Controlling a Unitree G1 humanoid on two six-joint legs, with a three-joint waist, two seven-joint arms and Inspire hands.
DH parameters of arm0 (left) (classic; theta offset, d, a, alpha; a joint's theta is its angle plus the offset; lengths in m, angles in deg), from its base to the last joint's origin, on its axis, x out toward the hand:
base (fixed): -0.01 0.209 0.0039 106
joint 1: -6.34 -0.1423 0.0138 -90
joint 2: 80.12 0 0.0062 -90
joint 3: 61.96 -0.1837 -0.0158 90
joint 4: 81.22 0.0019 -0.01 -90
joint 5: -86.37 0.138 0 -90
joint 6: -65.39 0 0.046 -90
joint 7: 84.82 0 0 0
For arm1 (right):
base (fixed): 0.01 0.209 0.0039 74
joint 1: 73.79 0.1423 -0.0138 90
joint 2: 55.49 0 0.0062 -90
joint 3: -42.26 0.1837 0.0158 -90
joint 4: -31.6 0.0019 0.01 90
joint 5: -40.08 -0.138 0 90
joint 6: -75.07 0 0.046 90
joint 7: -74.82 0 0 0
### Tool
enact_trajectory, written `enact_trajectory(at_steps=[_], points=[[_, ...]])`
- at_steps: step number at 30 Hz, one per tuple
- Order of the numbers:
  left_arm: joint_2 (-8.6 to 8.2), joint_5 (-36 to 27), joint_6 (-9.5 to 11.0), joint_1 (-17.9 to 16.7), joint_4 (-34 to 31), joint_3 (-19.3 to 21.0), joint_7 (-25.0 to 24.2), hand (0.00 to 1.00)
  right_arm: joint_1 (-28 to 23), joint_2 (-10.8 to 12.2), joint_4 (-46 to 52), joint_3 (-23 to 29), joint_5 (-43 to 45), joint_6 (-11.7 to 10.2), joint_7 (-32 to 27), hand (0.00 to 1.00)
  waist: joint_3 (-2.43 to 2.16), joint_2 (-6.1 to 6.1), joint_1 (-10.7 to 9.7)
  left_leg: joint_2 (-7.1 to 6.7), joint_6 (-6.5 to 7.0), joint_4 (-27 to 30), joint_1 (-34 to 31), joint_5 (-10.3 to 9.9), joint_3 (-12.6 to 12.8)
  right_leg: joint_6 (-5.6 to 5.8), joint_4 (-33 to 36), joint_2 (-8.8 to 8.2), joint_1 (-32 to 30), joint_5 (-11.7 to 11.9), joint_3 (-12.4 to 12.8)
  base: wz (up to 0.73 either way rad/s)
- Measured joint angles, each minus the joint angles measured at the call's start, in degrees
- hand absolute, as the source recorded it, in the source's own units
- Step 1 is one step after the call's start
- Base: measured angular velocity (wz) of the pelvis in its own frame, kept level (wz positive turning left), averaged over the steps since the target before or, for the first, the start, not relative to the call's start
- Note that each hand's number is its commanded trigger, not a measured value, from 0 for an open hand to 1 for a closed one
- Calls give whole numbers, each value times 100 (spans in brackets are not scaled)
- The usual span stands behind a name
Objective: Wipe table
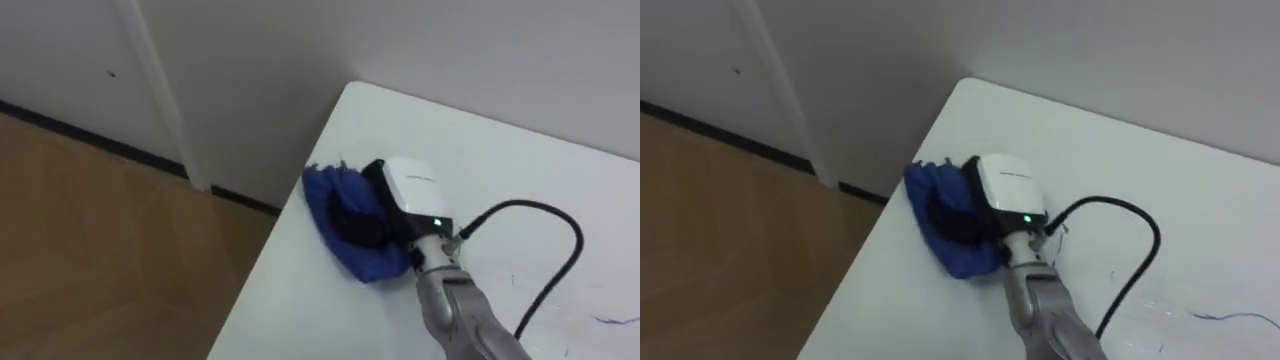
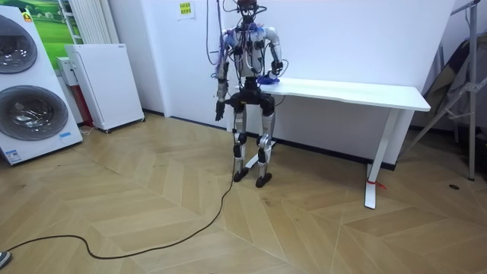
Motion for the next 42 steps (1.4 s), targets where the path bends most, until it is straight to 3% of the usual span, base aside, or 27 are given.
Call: enact_trajectory(at_steps=[3,4,6,9,12,14,17,19,20,21,22,25,27,28,29,32,33,34,36,37,39,42], points=[[67,-6,53,-173,193,395,43,0,-645,-114,-270,628,-77,-450,-478,100,-76,-45,-314,-14,21,-31,96,-15,37,30,-1,-14,123,-19,94,1],[114,-7,59,-225,264,503,107,0,-917,-234,-335,833,-180,-505,-668,100,-157,-77,-414,-34,33,-27,121,-24,41,76,0,-31,163,-47,116,0],[168,-5,83,-251,376,618,126,0,-1211,-335,-597,1238,-334,-643,-887,100,-226,-81,-569,-52,49,-19,215,-33,31,91,10,-55,259,-58,107,0],[188,-1,100,-214,426,625,124,0,-1253,-348,-951,1691,-688,-662,-1118,100,-240,-54,-675,-87,56,23,306,-81,46,105,44,-80,335,-67,151,-10],[182,3,100,-143,399,550,108,0,-1212,-348,-1019,1728,-831,-546,-1068,100,-234,-53,-695,-88,57,115,306,-98,67,106,107,-83,336,-68,183,-6],[161,-5,96,-103,394,451,110,0,-1123,-314,-955,1626,-829,-388,-984,100,-222,-47,-651,-88,50,118,307,-92,87,105,114,-77,325,-68,226,-7],[98,-8,48,-29,395,234,124,0,-1036,-207,-628,1399,-755,88,-830,100,-199,-43,-460,-64,49,120,294,-99,111,81,112,-20,254,-54,360,-27],[8,-5,-7,124,408,12,128,0,-1001,-152,48,917,-475,548,-484,100,-146,-20,-123,-45,27,109,255,-103,134,30,95,43,135,-24,464,-47],[0,-7,-8,175,415,3,128,0,-952,-130,178,732,-393,608,-396,100,-143,-17,-58,-47,22,107,230,-104,133,19,95,58,102,-19,462,-26],[6,-8,-17,274,420,-24,136,0,-755,-78,360,372,-349,674,-237,100,-78,-75,4,-44,3,103,191,-88,110,-19,97,85,72,-27,458,0],[1,-7,-32,337,419,-74,149,0,-487,34,401,41,-325,678,-63,100,-41,-108,84,-30,-8,101,149,-82,79,-45,96,108,35,-40,458,12],[-81,-7,-41,389,388,-220,154,0,93,211,405,-472,-310,641,275,100,-22,-108,238,-53,-23,101,27,-74,-45,-65,77,94,-13,-99,301,33],[-84,-9,-56,320,278,-219,157,0,266,211,358,-502,-334,548,338,100,-7,-94,266,-48,-21,69,5,-71,-30,-44,50,80,-14,-126,244,46],[-84,-20,-69,288,254,-218,163,0,422,207,175,-471,-382,497,335,100,81,-89,272,-23,-18,75,-19,-43,-32,-45,50,67,-44,-124,255,26],[-83,-21,-78,279,235,-211,163,0,463,206,71,-417,-405,433,322,100,94,-75,258,-29,-17,91,-63,-42,-31,-45,40,58,-79,-123,253,9],[-60,-43,-41,9,220,-12,187,0,116,94,-100,-108,-616,-52,-40,100,41,-34,33,-48,-4,99,-108,-35,-15,-36,17,15,-68,-119,145,17],[-59,-16,-9,-108,232,232,189,0,-148,89,-193,215,-638,-282,-189,100,-3,-52,-166,-53,1,100,-90,-33,-3,-25,13,-6,-16,-125,102,27],[-39,5,8,-241,232,453,216,0,-492,44,-253,561,-793,-429,-397,100,-76,-65,-292,-58,3,95,-71,-34,4,-16,15,-11,17,-127,133,20],[69,7,57,-395,270,664,268,0,-1006,-126,-459,1009,-1072,-628,-832,100,-141,-67,-471,-74,22,67,-6,-46,-13,7,15,-29,123,-138,116,5],[114,18,63,-466,365,723,350,0,-1305,-278,-632,1265,-1239,-736,-1085,100,-228,-55,-572,-85,47,96,51,-65,-30,34,39,-57,196,-155,59,4],[143,17,61,-507,426,705,367,0,-1489,-355,-913,1651,-1430,-764,-1306,100,-257,4,-684,-82,80,218,148,-145,6,82,190,-106,268,-191,27,-9],[164,-2,80,-389,475,560,346,0,-1307,-358,-1164,1826,-1485,-605,-1362,100,-242,66,-650,-55,135,486,205,-321,260,69,722,-202,105,-374,32,-45]])
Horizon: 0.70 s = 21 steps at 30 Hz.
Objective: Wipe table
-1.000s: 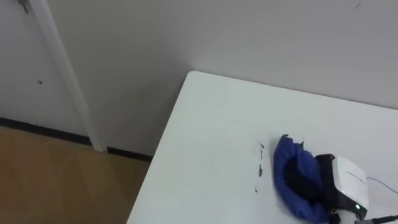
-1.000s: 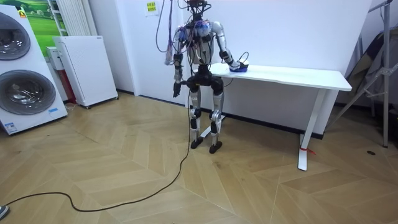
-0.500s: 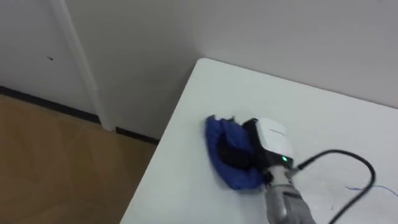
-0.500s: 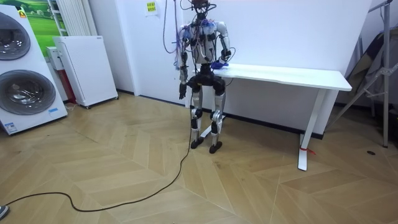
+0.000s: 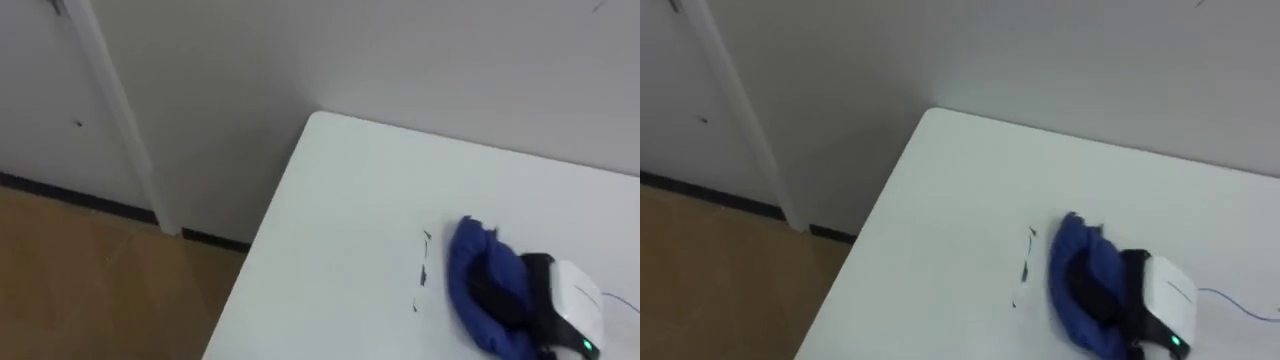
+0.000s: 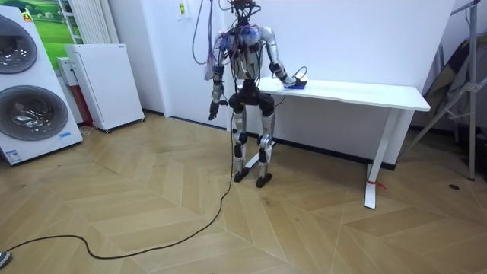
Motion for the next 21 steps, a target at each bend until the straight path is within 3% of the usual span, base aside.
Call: enact_trajectory(at_steps=[1,2,3,4,5,6,7,8,9,10,11,13,14,16,17,18,19,20,21], points=[[-9,0,1,122,17,-91,3,0,104,74,67,-62,21,193,17,100,10,52,126,43,12,149,-29,-74,170,-14,276,-25,-187,-46,12,-75],[-21,0,10,201,60,-117,2,0,186,115,84,-118,31,316,35,100,37,13,215,76,21,235,-65,-110,282,-15,404,-39,-302,-58,3,-104],[-43,1,18,425,202,-157,5,0,401,220,162,-273,99,565,125,100,19,133,468,185,20,391,-149,-188,582,-15,729,-80,-574,-84,-86,-117],[-38,0,25,640,316,-175,16,0,636,314,245,-462,287,777,269,100,31,155,649,298,-4,537,-282,-243,763,43,1139,-167,-839,-134,-176,-109],[-23,-1,26,767,382,-213,26,0,727,382,306,-583,388,874,341,100,39,150,736,335,-17,570,-326,-251,852,62,1424,-287,-971,-178,-204,-82],[-17,-1,74,1004,484,-266,30,0,957,501,423,-926,631,1048,505,100,47,175,975,430,-97,652,-413,-290,980,121,1821,-550,-1161,-309,-129,-64],[24,-8,187,1207,546,-301,28,0,1342,587,420,-1279,883,1106,658,100,100,161,1175,510,-185,693,-501,-289,988,195,1889,-803,-1269,-395,-30,-57],[51,-8,238,1305,553,-301,28,0,1561,676,408,-1458,992,1100,717,100,146,134,1259,533,-225,696,-562,-272,938,204,1855,-897,-1310,-396,40,-39],[77,0,301,1523,533,-299,16,0,1988,815,407,-1723,1158,1050,781,100,219,128,1395,608,-307,733,-718,-247,725,233,1645,-1011,-1391,-371,196,0],[96,-3,365,1672,536,-323,1,0,2404,851,400,-1945,1177,969,829,100,240,128,1446,628,-408,719,-914,-182,276,343,1231,-1077,-1368,-264,206,24],[114,-4,377,1728,527,-343,-8,0,2574,848,396,-2005,1175,916,825,100,237,114,1443,646,-447,704,-1017,-136,60,376,997,-1118,-1347,-166,166,71],[303,-43,352,1880,496,-533,-29,0,2974,811,278,-1995,1090,816,797,100,238,-90,1262,823,-759,590,-1321,73,-479,445,61,-1272,-1150,379,-94,107],[344,-75,346,1881,495,-545,-39,0,2987,782,220,-1981,1071,811,795,100,231,-143,1228,876,-849,583,-1331,86,-608,456,-111,-1279,-1087,509,-156,94],[474,-285,347,1783,497,-502,-63,0,2668,612,83,-1934,1104,746,804,100,243,-287,1205,1207,-1269,494,-1235,12,-746,555,-202,-1157,-1064,996,-192,52],[472,-342,347,1748,508,-486,-67,0,2531,543,71,-1928,1122,708,805,100,230,-277,1194,1313,-1391,513,-1220,-18,-731,856,-83,-1070,-1042,783,-223,29],[415,-429,351,1650,509,-472,-87,0,2200,513,225,-1794,1036,441,709,100,218,-218,1145,1575,-1574,507,-1193,66,-659,835,158,-850,-991,411,-353,43],[300,-462,368,1519,510,-458,-152,0,1970,466,359,-1772,1042,343,694,100,197,-86,904,1833,-1648,406,-1196,316,-378,675,405,-693,-988,204,-610,50],[257,-454,384,1470,511,-457,-168,0,1862,442,425,-1758,1040,301,691,100,188,-74,837,1914,-1657,321,-1183,475,-148,609,471,-675,-993,80,-717,67],[183,-457,432,1406,511,-458,-175,0,1675,396,559,-1718,1049,246,684,100,173,-59,726,2036,-1633,152,-1140,773,197,496,599,-617,-990,-103,-846,45]])
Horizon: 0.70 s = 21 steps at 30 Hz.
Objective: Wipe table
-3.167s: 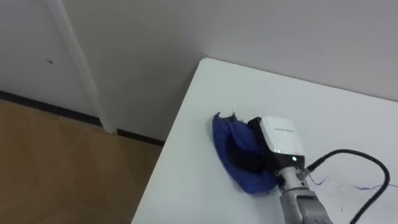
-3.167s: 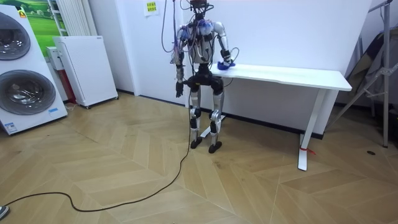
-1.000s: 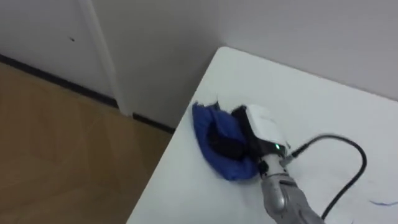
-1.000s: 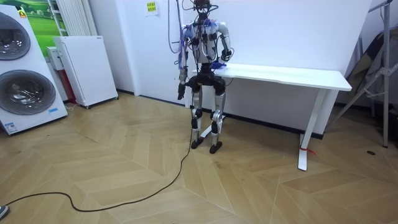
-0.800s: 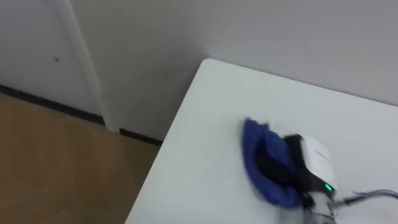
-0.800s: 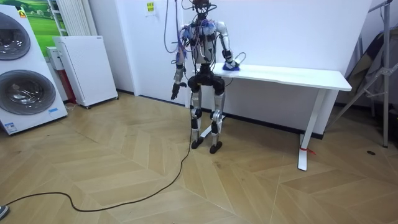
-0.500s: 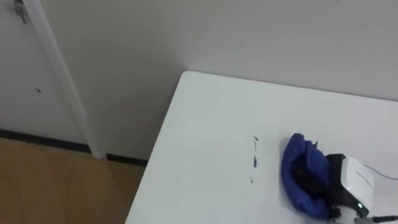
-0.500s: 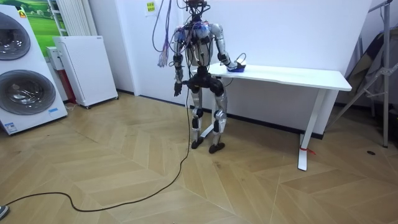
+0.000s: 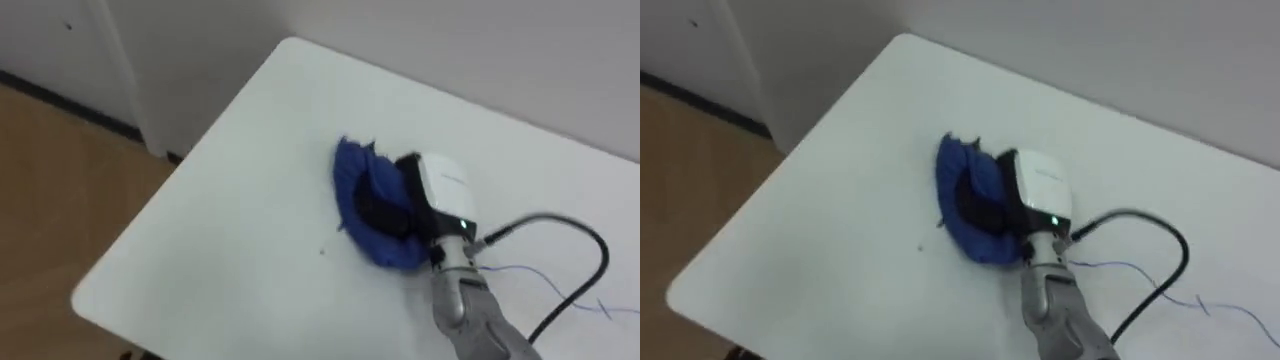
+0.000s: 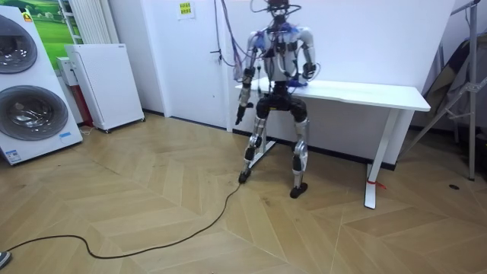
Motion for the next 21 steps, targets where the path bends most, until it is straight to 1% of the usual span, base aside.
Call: enact_trajectory(at_steps=[1,2,3,4,5,6,7,8,9,10,11,12,13,14,15,16,17,18,19,20,21], points=[[-47,5,54,-33,1,-1,0,0,-101,-18,28,11,-1,-44,-2,100,-4,-25,-35,16,63,-89,71,195,154,-121,88,31,-3,-173,-42,36],[-76,4,65,-35,8,-1,0,0,-132,-31,26,-5,4,-51,1,100,-14,-40,-37,16,91,-78,82,232,230,-174,116,67,16,-229,-65,14],[-124,5,102,-31,42,0,1,0,-167,-24,28,-61,14,-37,39,100,-53,-17,-8,15,97,-54,146,234,498,-272,109,168,71,-290,-87,9],[-146,6,165,-35,56,0,1,0,-164,7,69,-88,30,-32,195,100,-55,-25,18,-37,115,46,173,179,655,-362,97,244,112,-342,-95,0],[-154,6,193,-41,59,1,1,0,-157,13,125,-101,23,-9,289,100,-48,-44,53,-84,136,139,167,106,658,-404,99,273,117,-351,-92,-13],[-159,13,210,-81,73,1,1,0,-143,13,305,-161,38,85,496,100,-39,-4,154,-165,194,276,166,-60,670,-493,98,348,114,-363,-61,-22],[-159,12,202,-171,76,0,5,0,-116,13,442,-212,60,148,662,100,-14,33,203,-206,213,355,167,-200,706,-552,95,440,108,-383,-1,-25],[-160,8,194,-223,79,-5,6,0,-81,9,467,-250,60,169,726,100,-17,23,217,-254,211,351,194,-270,708,-571,88,485,103,-381,36,-32],[-161,10,165,-333,68,-28,6,0,7,1,467,-312,57,173,840,100,-4,83,226,-335,227,314,279,-415,728,-618,13,526,116,-354,117,-34],[-163,9,96,-487,22,-27,5,0,47,-2,465,-308,66,148,910,100,21,114,196,-419,245,229,351,-466,778,-632,-47,597,138,-339,182,-28],[-166,8,67,-563,16,-27,5,0,46,-13,465,-301,61,127,916,100,18,108,170,-469,246,166,382,-467,779,-631,-54,598,131,-339,229,-12],[-189,7,8,-688,14,-26,3,0,23,-58,455,-278,-8,67,911,100,25,142,133,-549,247,41,481,-467,782,-622,-81,598,133,-336,363,0],[-208,2,-59,-834,-58,-16,-7,0,-112,-82,467,-196,-23,-25,853,100,12,161,38,-644,251,-66,527,-463,770,-589,-134,584,145,-318,438,6],[-211,2,-81,-890,-99,-2,-21,0,-168,-83,472,-119,-19,-94,793,100,18,178,-39,-681,253,-127,543,-462,777,-571,-155,581,145,-310,494,25],[-206,21,-146,-966,-213,48,-67,0,-347,-92,436,82,-13,-235,601,100,10,201,-219,-763,289,-258,563,-439,774,-519,-237,574,158,-280,604,37],[-206,103,-171,-988,-271,167,-71,0,-573,-101,378,346,5,-375,334,100,7,191,-422,-866,372,-368,606,-387,790,-456,-341,517,228,-242,658,37],[-210,137,-176,-984,-298,266,-71,0,-712,-104,357,515,-1,-441,174,100,2,178,-515,-918,409,-420,642,-364,820,-421,-386,476,271,-220,665,27],[-209,194,-159,-963,-307,508,-70,0,-1073,-132,347,908,4,-534,-160,100,-7,155,-681,-1015,476,-547,735,-322,884,-341,-500,400,377,-173,668,7],[-195,310,-157,-934,-437,780,-59,0,-1436,-199,306,1267,-26,-620,-498,100,-25,114,-797,-1089,528,-649,833,-291,957,-267,-650,356,479,-90,722,0],[-157,317,-155,-938,-517,883,-52,0,-1611,-238,234,1416,-127,-678,-669,100,-32,102,-854,-1134,550,-675,867,-277,963,-236,-722,324,527,-53,747,-6],[-92,316,-144,-919,-649,1050,-49,0,-1889,-296,86,1648,-358,-741,-910,100,-87,18,-946,-1200,596,-676,905,-289,968,-186,-800,287,620,1,830,-5]])
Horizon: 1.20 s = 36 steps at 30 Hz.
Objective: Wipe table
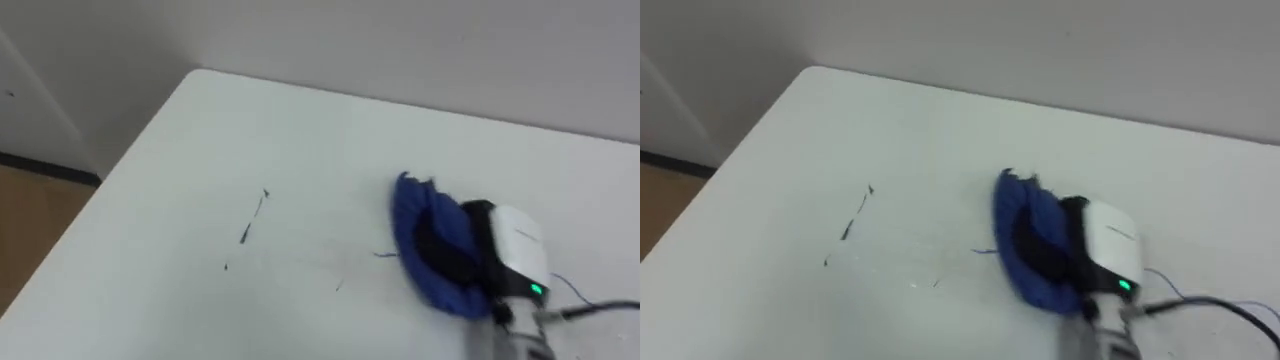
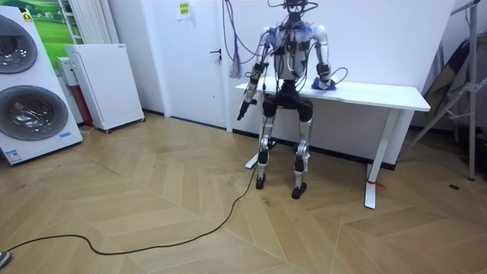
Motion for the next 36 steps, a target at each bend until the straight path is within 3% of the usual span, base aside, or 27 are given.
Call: enact_trajectory(at_steps=[3,5,8,9,11,13,16,19,21,23,26,28,30,31,33,36], points=[[143,-52,168,250,-67,59,22,0,-203,-6,-421,328,-420,-21,-249,100,-12,-140,-41,-49,138,8,119,-88,76,65,-96,-9,112,85,216,-15],[111,-160,226,245,-146,-99,30,0,-196,-24,-539,392,-569,-7,-267,100,-21,-109,-37,-82,188,41,141,-162,76,94,-148,-4,169,130,304,-25],[52,-418,223,259,-139,-369,167,0,-60,-6,-379,302,-558,278,-257,100,-47,-54,64,-147,241,49,154,-178,53,114,-218,-10,161,228,385,-19],[51,-449,222,245,-64,-463,265,0,-56,32,-212,260,-532,472,-220,100,-43,-30,192,-133,245,39,157,-181,51,94,-221,19,115,298,391,-49],[40,-461,224,243,162,-504,450,0,53,75,-21,53,-421,761,-144,100,-37,-13,405,-93,242,-9,154,-182,44,56,-217,84,34,402,394,-62],[42,-473,162,247,489,-673,621,0,364,92,410,-551,-54,1159,269,100,-27,8,677,-18,201,-31,139,-209,-10,-21,-206,179,-120,495,355,-57],[27,-504,68,223,602,-971,618,0,1131,109,669,-1641,467,1335,940,100,20,31,887,-6,180,-43,128,-221,-260,-63,-216,245,-126,518,215,-6],[0,-466,-47,284,581,-1073,529,0,1803,170,845,-2380,639,1269,1454,100,56,43,1137,-23,181,-52,83,-215,-451,-76,-245,243,-101,499,49,23],[-29,-410,-185,97,391,-1064,425,0,1903,231,748,-2427,828,1215,1655,100,58,46,1159,-50,189,-44,81,-212,-560,-55,-254,209,-67,486,-74,30],[-36,-415,-228,-83,278,-1036,328,0,1800,226,521,-2388,995,1193,1664,100,63,45,1119,-53,203,-55,80,-220,-578,-53,-257,200,-15,486,-162,28],[-33,-383,-253,-175,60,-974,322,0,1370,185,454,-2057,887,868,1189,100,130,42,918,-53,207,-11,43,-221,-575,-48,-283,188,12,483,-220,20],[-10,-238,-211,-115,99,-711,326,0,801,62,353,-1675,875,555,571,100,112,9,639,-118,216,12,82,-216,-562,21,-445,138,192,429,-208,25],[10,-142,-140,-42,160,-479,340,0,234,-148,365,-1282,777,383,90,100,99,38,542,-146,235,7,129,-215,-533,44,-460,110,266,406,-190,10],[53,-94,-121,-46,117,-365,345,0,-77,-168,354,-992,713,327,-105,100,46,40,440,-155,252,15,130,-233,-535,61,-508,106,317,393,-188,0],[115,-55,-118,-105,19,-331,347,0,-325,-158,230,-710,499,265,-302,100,-21,28,305,-168,257,27,148,-240,-535,64,-501,96,337,391,-172,0],[129,-59,-104,-147,-186,-348,334,0,-347,-160,-29,-574,170,194,-406,100,-29,8,258,-184,269,51,213,-245,-534,60,-497,92,413,406,-125,0]])
